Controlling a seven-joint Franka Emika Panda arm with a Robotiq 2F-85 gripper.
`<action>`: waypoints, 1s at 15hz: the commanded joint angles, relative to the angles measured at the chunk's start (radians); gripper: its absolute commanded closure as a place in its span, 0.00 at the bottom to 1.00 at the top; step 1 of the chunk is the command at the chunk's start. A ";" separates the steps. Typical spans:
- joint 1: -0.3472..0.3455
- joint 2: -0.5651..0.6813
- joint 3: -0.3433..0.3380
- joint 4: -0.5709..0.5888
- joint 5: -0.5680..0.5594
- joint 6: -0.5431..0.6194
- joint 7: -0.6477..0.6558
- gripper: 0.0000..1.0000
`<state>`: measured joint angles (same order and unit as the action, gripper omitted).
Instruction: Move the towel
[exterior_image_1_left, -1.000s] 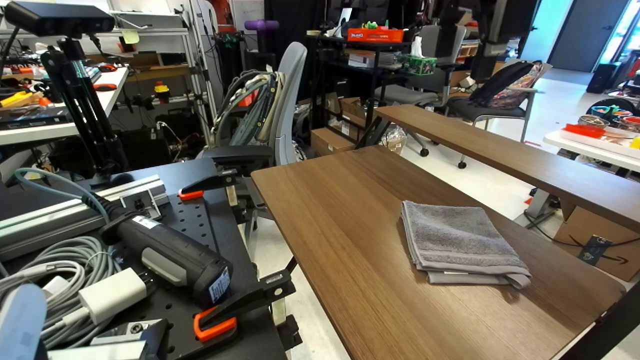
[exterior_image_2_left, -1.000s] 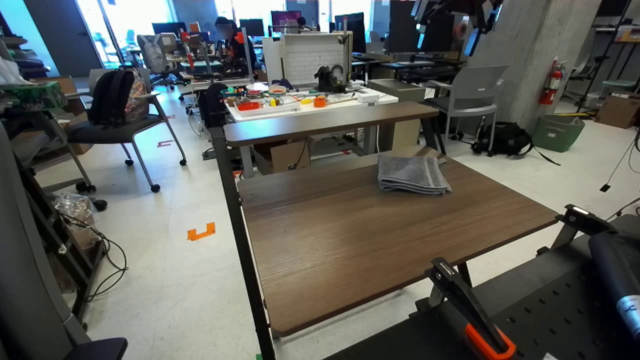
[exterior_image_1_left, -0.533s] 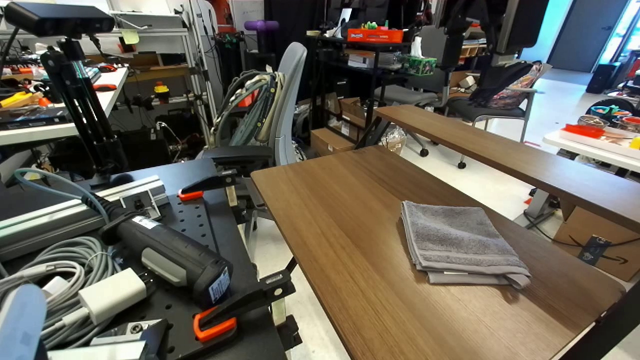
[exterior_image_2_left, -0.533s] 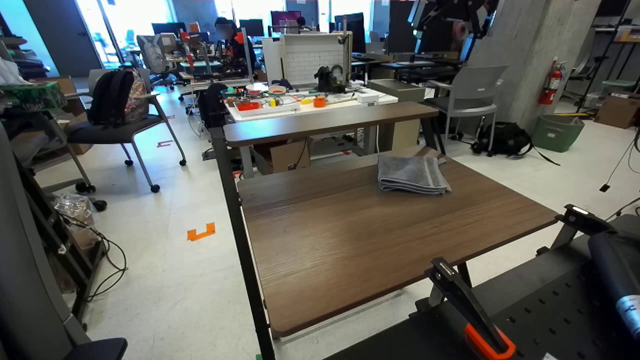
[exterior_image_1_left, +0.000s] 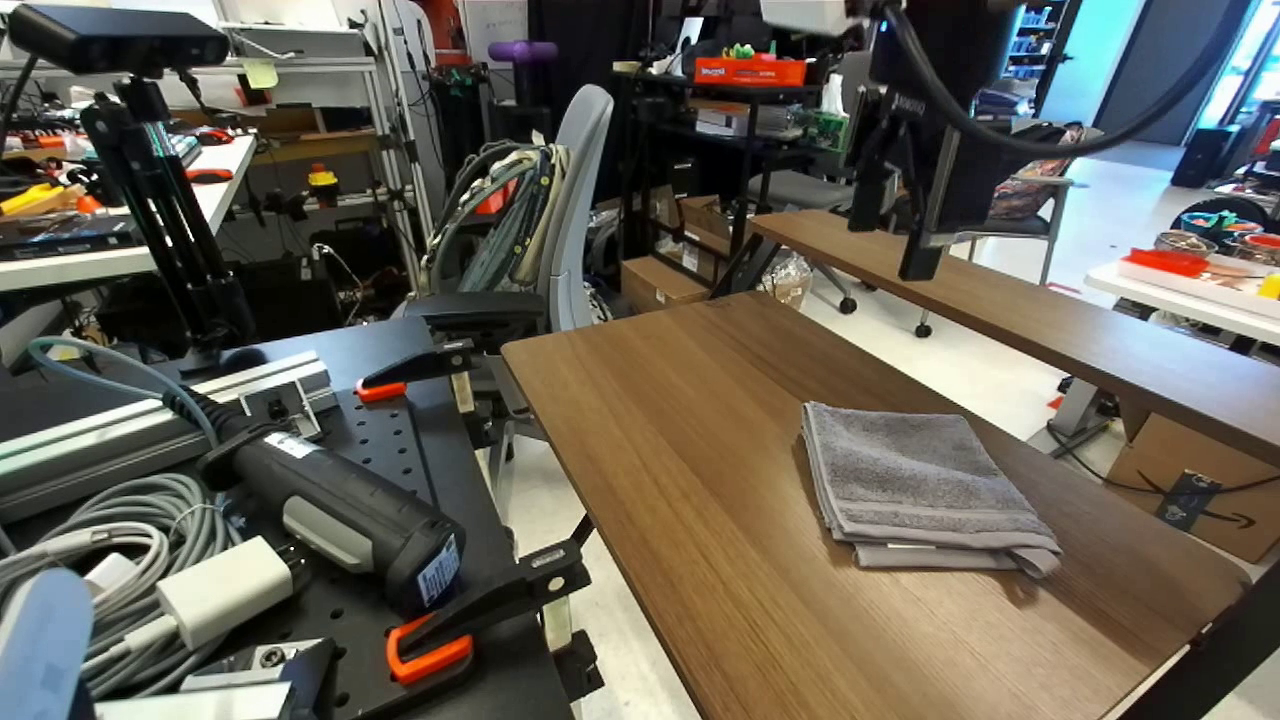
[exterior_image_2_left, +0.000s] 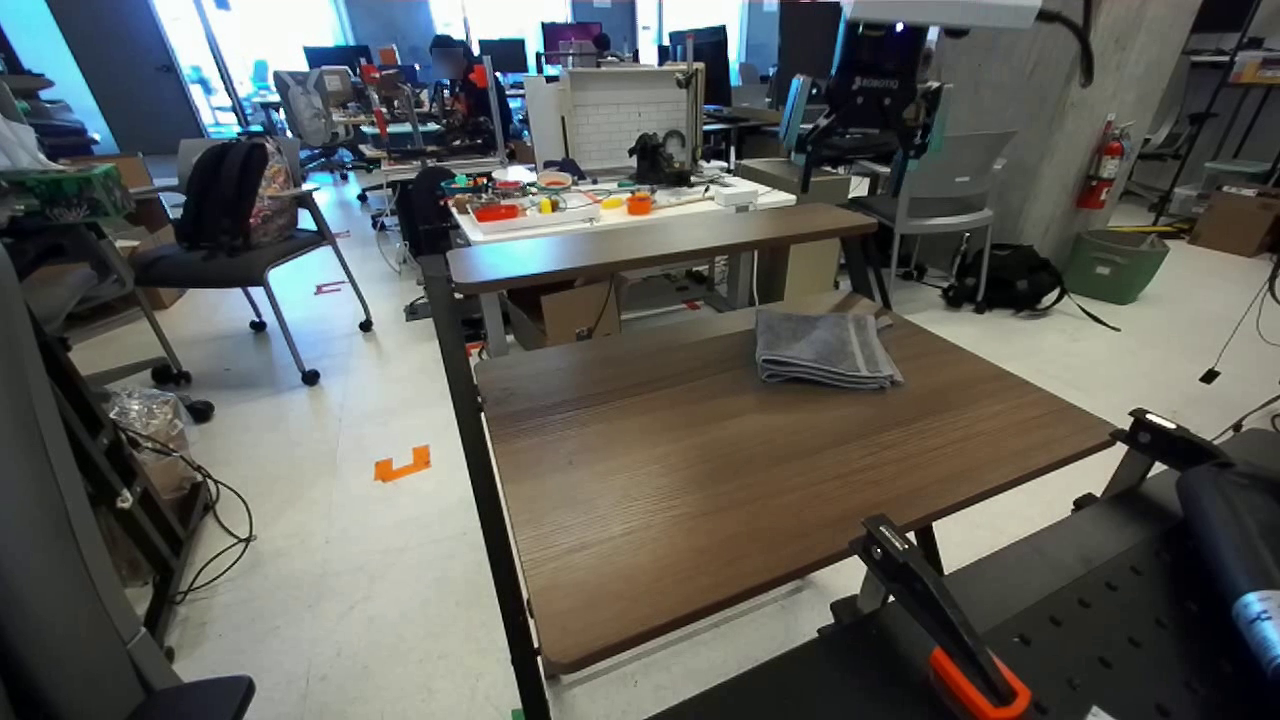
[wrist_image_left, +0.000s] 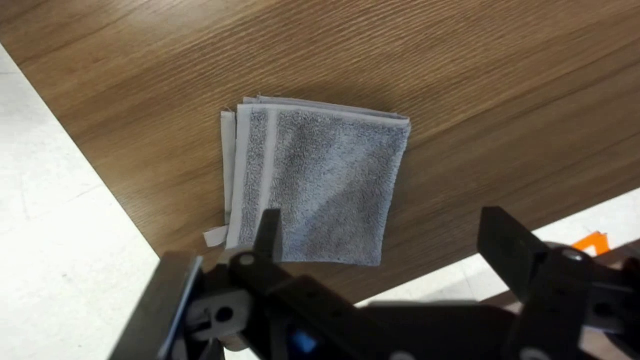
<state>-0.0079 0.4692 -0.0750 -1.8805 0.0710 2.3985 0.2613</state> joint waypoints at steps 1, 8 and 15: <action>0.036 0.173 -0.033 0.154 -0.060 0.005 0.081 0.00; 0.034 0.419 -0.075 0.389 -0.083 -0.062 0.094 0.00; 0.047 0.566 -0.112 0.502 -0.106 -0.030 0.096 0.00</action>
<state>0.0252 0.9666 -0.1646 -1.4578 -0.0036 2.3797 0.3455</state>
